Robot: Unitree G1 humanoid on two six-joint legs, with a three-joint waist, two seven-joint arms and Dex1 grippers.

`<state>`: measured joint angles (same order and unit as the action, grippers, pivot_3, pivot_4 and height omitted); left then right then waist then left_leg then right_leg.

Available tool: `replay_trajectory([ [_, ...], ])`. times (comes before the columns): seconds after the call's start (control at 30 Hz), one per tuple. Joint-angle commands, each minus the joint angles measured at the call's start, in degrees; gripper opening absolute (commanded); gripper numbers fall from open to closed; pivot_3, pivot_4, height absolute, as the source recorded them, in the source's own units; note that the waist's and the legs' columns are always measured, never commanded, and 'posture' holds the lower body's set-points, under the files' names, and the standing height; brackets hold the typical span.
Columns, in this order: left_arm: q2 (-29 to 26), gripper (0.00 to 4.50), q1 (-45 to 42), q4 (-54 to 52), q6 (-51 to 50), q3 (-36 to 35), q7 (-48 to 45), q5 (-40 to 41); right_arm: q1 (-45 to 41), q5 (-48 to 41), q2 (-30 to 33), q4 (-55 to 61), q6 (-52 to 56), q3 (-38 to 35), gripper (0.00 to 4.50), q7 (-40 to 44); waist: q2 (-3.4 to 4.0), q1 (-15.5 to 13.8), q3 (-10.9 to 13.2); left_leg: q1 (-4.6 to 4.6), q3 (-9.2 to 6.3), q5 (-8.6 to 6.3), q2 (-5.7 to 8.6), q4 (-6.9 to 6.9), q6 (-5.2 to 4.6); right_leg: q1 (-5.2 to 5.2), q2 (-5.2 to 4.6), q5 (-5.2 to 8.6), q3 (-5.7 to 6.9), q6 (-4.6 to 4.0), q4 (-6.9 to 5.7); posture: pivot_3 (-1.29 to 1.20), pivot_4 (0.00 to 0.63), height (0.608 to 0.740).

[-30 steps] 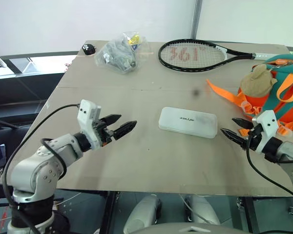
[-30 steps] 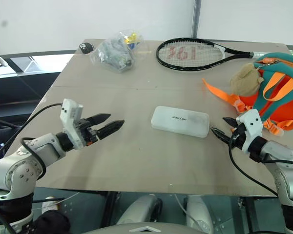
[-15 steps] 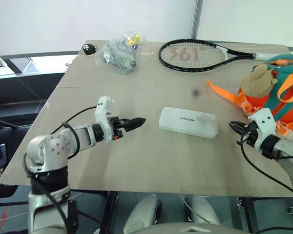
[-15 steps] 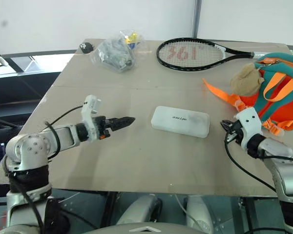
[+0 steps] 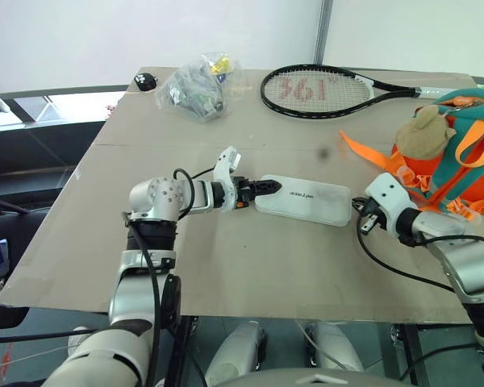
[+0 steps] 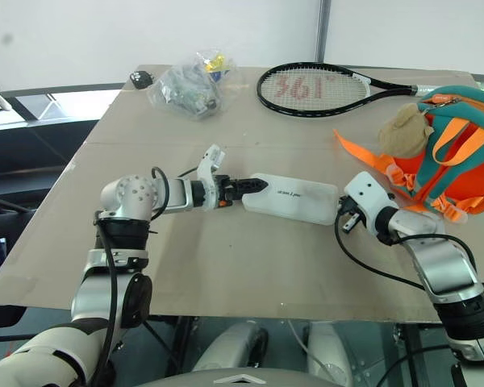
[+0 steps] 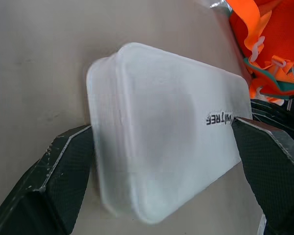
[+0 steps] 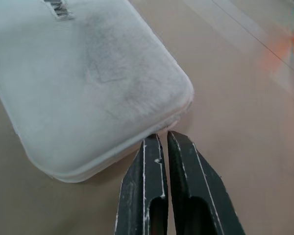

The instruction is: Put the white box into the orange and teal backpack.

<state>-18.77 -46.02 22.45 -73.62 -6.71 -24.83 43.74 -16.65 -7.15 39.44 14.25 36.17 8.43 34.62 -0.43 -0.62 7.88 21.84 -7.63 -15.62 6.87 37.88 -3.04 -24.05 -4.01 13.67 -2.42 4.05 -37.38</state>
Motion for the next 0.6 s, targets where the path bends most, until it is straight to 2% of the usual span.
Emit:
replay_trajectory([
  [0.03, 1.5, 4.5, -0.9, 4.3, 0.0, 3.3, -6.3, -1.2, -4.3, 1.8, -2.2, -0.9, -1.2, 4.8, 0.06, 2.2, 0.0, 0.0, 0.0, -0.02, 0.0, 0.0, 0.0, 0.04, 0.0, 0.01, 0.0, 0.0, 0.0, 0.0, -0.03, 0.0, 0.15, 0.739],
  [0.23, 3.1, 4.5, -0.9, 4.0, -4.1, -0.1, -11.7, 1.6, -6.6, 4.4, -4.6, -3.6, -3.4, 7.2, 0.06, 2.9, -0.01, -0.1, 0.0, 0.06, -0.08, -0.01, 0.02, 0.23, 0.0, 0.01, -0.01, 0.0, 0.08, 0.0, -0.14, 0.0, 0.15, 0.739],
  [0.43, 3.6, 4.5, 1.4, 1.3, -7.2, -7.5, -10.3, 3.6, -6.0, 5.5, -5.4, -4.9, -5.7, 6.1, 0.06, 3.1, -0.01, 0.2, 0.0, 0.05, -0.09, -0.01, 0.03, 0.3, 0.01, -0.02, 0.0, 0.0, 0.06, 0.0, -0.26, 0.0, 0.15, 0.739],
  [0.57, 3.6, 3.63, 4.7, -2.3, -9.0, -11.5, -9.3, 5.1, -5.3, 5.1, -6.5, -5.3, -7.4, 4.9, 0.0, 2.5, -0.01, 0.2, 0.0, 0.06, -0.09, -0.01, 0.03, 0.3, 0.01, -0.03, 0.0, 0.0, 0.05, 0.0, -0.26, 0.0, 0.15, 0.739],
  [0.6, 3.8, 3.24, 5.1, -2.9, -9.2, -12.1, -8.9, 5.2, -5.3, 4.9, -6.8, -5.2, -7.5, 4.7, 0.0, 2.4, -0.01, 0.2, 0.0, 0.06, -0.08, -0.01, 0.03, 0.29, 0.01, -0.03, -0.01, 0.0, 0.04, 0.01, -0.26, 0.0, 0.15, 0.739],
])
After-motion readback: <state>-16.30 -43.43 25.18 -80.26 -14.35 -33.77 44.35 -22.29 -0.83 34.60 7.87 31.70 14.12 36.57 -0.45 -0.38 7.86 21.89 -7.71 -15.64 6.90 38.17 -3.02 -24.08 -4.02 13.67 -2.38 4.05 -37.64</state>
